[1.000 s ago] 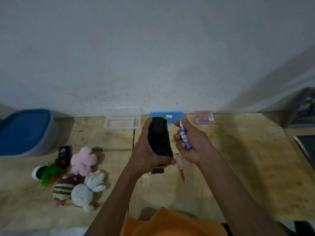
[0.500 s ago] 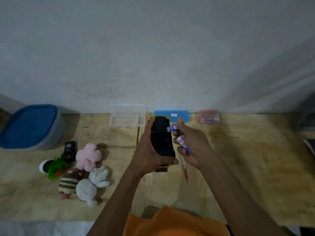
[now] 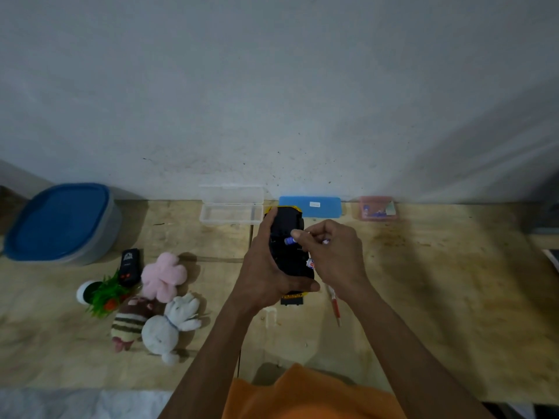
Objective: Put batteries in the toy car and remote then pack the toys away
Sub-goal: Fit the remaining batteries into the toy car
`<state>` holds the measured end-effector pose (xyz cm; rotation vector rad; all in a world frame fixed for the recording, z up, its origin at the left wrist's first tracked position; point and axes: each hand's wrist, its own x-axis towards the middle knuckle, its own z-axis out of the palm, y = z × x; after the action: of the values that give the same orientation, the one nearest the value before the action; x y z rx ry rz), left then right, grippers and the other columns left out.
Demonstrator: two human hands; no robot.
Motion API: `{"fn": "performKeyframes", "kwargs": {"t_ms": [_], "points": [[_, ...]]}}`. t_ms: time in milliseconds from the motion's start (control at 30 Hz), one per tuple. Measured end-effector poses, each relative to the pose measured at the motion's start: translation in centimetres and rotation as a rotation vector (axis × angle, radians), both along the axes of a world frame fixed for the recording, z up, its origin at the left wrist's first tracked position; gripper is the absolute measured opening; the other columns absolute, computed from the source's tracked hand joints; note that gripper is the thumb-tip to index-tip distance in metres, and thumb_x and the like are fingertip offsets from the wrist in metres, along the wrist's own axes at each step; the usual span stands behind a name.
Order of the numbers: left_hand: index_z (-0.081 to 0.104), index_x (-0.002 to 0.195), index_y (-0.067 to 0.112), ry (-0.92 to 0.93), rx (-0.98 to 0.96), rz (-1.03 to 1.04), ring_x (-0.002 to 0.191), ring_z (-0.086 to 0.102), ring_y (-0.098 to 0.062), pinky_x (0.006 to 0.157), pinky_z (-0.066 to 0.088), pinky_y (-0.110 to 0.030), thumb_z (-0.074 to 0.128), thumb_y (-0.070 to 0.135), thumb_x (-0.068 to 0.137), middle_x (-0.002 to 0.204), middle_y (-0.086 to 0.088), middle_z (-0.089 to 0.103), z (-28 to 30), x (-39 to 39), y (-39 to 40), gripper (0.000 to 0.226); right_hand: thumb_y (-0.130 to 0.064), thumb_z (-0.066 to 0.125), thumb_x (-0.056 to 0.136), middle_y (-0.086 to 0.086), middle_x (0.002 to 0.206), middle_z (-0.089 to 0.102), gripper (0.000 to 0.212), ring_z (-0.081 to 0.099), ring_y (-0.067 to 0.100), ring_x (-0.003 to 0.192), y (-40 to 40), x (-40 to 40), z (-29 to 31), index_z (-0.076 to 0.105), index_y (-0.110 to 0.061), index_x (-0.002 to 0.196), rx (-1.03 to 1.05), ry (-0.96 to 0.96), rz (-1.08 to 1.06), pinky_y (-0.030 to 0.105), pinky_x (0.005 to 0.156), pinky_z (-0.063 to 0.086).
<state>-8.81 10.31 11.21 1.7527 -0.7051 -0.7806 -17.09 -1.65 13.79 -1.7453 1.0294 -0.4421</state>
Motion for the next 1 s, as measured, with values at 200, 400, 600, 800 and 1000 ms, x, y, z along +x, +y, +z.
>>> {"fn": "performKeyframes", "kwargs": {"t_ms": [200, 400, 600, 800, 1000], "points": [[0.018, 0.155, 0.042, 0.037, 0.000, 0.015, 0.126, 0.058, -0.012, 0.088, 0.060, -0.033, 0.102, 0.014, 0.045, 0.148, 0.012, 0.047, -0.5, 0.0, 0.2, 0.141, -0.033, 0.087, 0.071, -0.005, 0.065, 0.068, 0.027, 0.061, 0.002, 0.057, 0.0, 0.4, -0.7, 0.073, -0.010, 0.074, -0.100, -0.016, 0.008, 0.017, 0.055, 0.048], [0.019, 0.156, 0.040, 0.104, -0.037, 0.019, 0.116, 0.064, -0.006, 0.081, 0.061, -0.028, 0.100, 0.003, 0.046, 0.146, 0.012, 0.048, -0.7, 0.1, 0.1, 0.141, -0.035, 0.090, 0.066, 0.001, 0.063, 0.069, 0.029, 0.063, 0.014, 0.057, 0.0, 0.8, -1.7, 0.073, -0.010, 0.068, -0.148, -0.066, -0.002, 0.027, 0.055, 0.052], [0.021, 0.156, 0.035, 0.123, -0.037, 0.024, 0.116, 0.062, 0.000, 0.084, 0.058, -0.023, 0.098, 0.000, 0.047, 0.144, 0.013, 0.049, -1.0, 0.2, 0.0, 0.138, -0.042, 0.082, 0.076, -0.003, 0.066, 0.065, 0.026, 0.059, 0.008, 0.060, -0.1, 0.8, -2.2, 0.076, -0.017, 0.074, -0.306, 0.030, 0.120, 0.031, 0.060, 0.052], [0.026, 0.155, 0.033, 0.157, -0.054, 0.005, 0.117, 0.063, -0.003, 0.093, 0.058, -0.032, 0.096, -0.007, 0.048, 0.135, 0.022, 0.051, -1.2, 0.1, -0.2, 0.133, -0.035, 0.085, 0.074, -0.001, 0.069, 0.068, 0.023, 0.062, 0.012, 0.063, -0.1, 1.6, -2.4, 0.073, -0.015, 0.068, -0.294, 0.054, 0.204, 0.037, 0.062, 0.055], [0.022, 0.154, 0.042, 0.122, -0.010, 0.047, 0.118, 0.062, -0.014, 0.084, 0.062, -0.040, 0.103, 0.011, 0.041, 0.140, 0.017, 0.051, -1.5, 0.5, -0.1, 0.143, -0.048, 0.071, 0.086, 0.000, 0.061, 0.062, 0.039, 0.051, 0.011, 0.048, -1.4, 0.9, -0.1, 0.076, -0.010, 0.079, 0.315, -0.101, -0.063, 0.027, 0.043, 0.039]]}}
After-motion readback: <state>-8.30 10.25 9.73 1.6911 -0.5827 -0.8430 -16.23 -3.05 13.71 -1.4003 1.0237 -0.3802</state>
